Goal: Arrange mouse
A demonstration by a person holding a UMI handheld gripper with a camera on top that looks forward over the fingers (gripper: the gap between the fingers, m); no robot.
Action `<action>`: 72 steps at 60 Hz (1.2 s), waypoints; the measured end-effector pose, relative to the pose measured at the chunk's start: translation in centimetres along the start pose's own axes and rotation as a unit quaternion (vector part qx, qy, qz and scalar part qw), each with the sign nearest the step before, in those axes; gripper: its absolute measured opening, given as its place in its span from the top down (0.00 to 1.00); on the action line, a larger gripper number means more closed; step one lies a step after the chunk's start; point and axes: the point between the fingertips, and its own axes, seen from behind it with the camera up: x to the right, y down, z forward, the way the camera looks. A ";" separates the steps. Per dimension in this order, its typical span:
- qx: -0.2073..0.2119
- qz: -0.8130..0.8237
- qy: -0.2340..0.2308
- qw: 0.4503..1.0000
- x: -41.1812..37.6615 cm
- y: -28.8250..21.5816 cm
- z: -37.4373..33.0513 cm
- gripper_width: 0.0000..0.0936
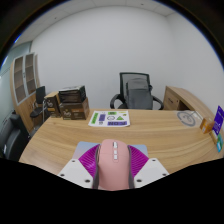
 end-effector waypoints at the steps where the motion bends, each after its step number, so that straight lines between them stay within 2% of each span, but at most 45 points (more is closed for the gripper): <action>1: -0.006 0.001 0.002 1.000 -0.3 0.5 0.5 0.58; 10: -0.046 -0.011 0.032 0.998 -0.5 4.6 3.4 0.58; 18: -0.067 -0.023 0.035 0.997 -0.9 6.2 4.5 0.58; 47: -0.070 -0.027 0.037 0.996 -1.4 6.8 5.5 0.54; 54: -0.066 -0.012 0.032 0.997 -1.3 6.8 5.4 0.46; 58: -0.078 -0.004 0.029 0.997 -1.3 7.3 5.4 0.39; 60: -0.086 -0.002 0.025 0.996 -1.4 7.4 5.1 0.31; 63: -0.092 0.001 0.026 0.995 -1.0 7.4 4.7 0.07; 65: -0.092 0.003 0.030 0.995 -0.7 7.1 4.2 0.12; 72: -0.092 0.018 0.040 0.995 -0.2 6.6 0.9 0.10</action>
